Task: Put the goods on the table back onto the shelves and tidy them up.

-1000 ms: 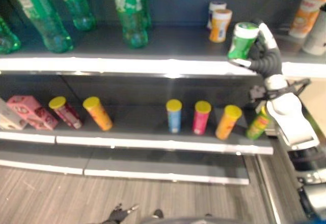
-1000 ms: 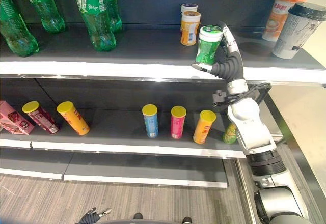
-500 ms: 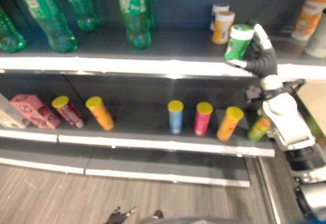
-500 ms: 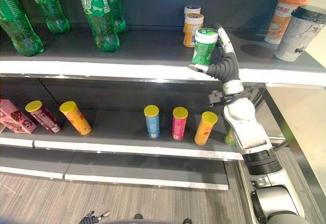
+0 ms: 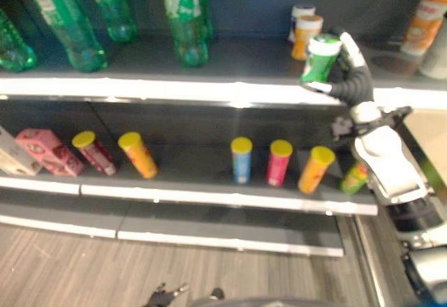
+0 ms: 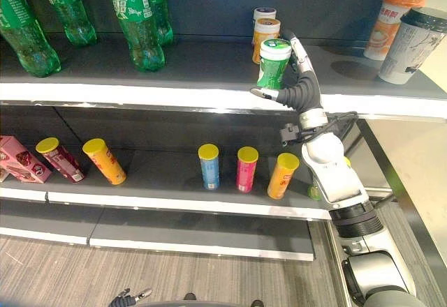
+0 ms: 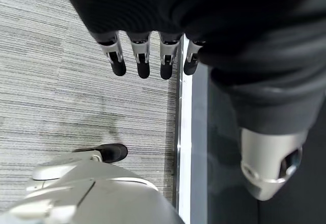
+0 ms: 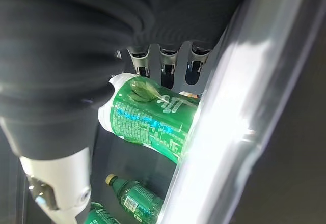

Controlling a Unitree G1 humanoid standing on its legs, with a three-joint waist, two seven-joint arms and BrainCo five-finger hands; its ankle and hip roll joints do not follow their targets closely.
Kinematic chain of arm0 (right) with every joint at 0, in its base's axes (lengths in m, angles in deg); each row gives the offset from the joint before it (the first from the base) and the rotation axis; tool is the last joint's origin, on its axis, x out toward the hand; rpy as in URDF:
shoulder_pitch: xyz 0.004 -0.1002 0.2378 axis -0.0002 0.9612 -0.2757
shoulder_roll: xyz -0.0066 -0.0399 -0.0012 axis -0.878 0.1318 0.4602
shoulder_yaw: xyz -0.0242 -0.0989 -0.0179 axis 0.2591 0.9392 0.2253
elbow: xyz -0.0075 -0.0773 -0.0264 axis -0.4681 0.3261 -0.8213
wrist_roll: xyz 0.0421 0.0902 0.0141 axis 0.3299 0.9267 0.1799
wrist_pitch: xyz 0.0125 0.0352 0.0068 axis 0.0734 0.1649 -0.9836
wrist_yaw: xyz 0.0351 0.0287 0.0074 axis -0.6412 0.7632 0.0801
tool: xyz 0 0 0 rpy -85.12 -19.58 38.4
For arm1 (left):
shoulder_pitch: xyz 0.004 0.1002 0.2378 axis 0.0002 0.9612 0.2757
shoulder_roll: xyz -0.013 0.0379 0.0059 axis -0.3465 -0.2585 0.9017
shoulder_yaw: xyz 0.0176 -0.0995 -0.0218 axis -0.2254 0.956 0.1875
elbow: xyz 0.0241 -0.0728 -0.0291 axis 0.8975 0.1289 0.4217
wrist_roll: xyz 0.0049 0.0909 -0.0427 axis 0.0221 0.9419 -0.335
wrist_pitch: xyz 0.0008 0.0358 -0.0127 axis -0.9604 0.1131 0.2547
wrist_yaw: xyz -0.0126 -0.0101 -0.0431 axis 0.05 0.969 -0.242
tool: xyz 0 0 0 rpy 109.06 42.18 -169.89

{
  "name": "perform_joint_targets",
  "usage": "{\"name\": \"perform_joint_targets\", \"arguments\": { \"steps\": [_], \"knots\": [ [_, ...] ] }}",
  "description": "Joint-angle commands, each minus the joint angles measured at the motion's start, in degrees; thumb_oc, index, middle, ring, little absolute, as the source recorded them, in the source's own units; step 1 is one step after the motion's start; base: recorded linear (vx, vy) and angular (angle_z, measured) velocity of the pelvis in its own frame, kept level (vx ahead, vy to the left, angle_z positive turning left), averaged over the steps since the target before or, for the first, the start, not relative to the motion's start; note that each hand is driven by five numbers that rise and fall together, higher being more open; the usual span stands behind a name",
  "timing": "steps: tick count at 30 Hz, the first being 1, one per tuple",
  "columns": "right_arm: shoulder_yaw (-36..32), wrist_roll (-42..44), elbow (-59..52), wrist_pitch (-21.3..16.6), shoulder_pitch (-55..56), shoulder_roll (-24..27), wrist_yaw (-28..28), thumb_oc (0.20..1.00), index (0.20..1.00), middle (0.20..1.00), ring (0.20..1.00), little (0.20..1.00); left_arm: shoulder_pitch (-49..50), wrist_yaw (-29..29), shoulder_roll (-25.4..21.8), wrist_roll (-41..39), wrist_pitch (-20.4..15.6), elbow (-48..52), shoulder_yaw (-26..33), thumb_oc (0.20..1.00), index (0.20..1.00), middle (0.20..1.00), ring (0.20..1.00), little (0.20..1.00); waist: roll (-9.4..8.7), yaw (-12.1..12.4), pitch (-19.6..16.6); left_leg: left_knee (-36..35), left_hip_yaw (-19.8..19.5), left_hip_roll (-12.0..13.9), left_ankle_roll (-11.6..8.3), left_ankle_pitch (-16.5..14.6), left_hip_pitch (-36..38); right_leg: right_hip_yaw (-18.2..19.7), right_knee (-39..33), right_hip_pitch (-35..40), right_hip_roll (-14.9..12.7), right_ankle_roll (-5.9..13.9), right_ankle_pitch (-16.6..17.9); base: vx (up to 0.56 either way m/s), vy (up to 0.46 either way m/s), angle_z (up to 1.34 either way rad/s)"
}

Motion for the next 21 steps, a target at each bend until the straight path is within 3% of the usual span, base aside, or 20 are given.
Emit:
{"name": "perform_joint_targets", "arguments": {
  "steps": [1,11,15,17,21],
  "knots": [
    [1.8,0.5,2.0,-0.3,-5.9,-1.0,-0.2,1.0,1.0,1.0,1.0,1.0,-4.6,1.1,-1.8,0.4,-0.8,-1.7,0.6,1.0,1.0,1.0,1.0,1.0,-2.6,2.4,2.7,0.5,1.0,0.6,-1.92,-7.4,2.9,-3.9,0.4,1.1,-7.6,4.32,1.1,0.0,0.0,0.0],
    [-4.6,-12.4,-1.8,0.2,-3.8,1.7,-6.8,1.0,1.0,1.0,1.0,1.0,-5.1,2.5,-1.3,0.8,-1.0,-1.1,0.9,1.0,1.0,1.0,1.0,1.0,-2.25,1.6,2.8,0.5,0.8,0.7,-1.76,-7.7,3.0,-3.8,0.5,1.0,-7.6,4.45,1.0,0.0,0.001,0.01],
    [-11.6,-14.0,-9.6,-4.3,-1.8,2.3,-10.7,1.0,1.0,1.0,1.0,1.0,-5.4,2.9,-1.2,1.3,-1.2,-1.4,1.3,1.0,1.0,1.0,1.0,1.0,-2.07,0.9,2.8,0.5,0.8,0.8,-1.63,-7.8,2.8,-3.4,0.6,0.7,-7.5,4.54,0.7,0.0,0.002,0.08],
    [-13.5,-14.1,-11.9,-5.0,-0.6,2.5,-10.7,1.0,1.0,1.0,1.0,1.0,-5.3,2.9,-1.3,1.6,-1.4,-1.5,1.4,1.0,1.0,1.0,1.0,1.0,-2.11,0.9,2.8,0.5,0.8,0.8,-1.64,-7.9,2.8,-3.4,0.6,0.7,-7.4,4.56,0.6,0.01,-0.008,0.06],
    [-19.8,-9.5,-18.1,-10.5,2.7,4.1,-8.5,1.0,1.0,1.0,1.0,1.0,-5.2,2.0,-1.9,1.9,-2.2,-1.6,1.9,1.0,1.0,1.0,1.0,1.0,-2.26,0.2,2.6,0.5,1.1,1.0,-1.73,-8.0,3.0,-2.8,0.6,0.2,-7.0,4.71,0.5,0.0,-0.003,0.01]
  ]
}}
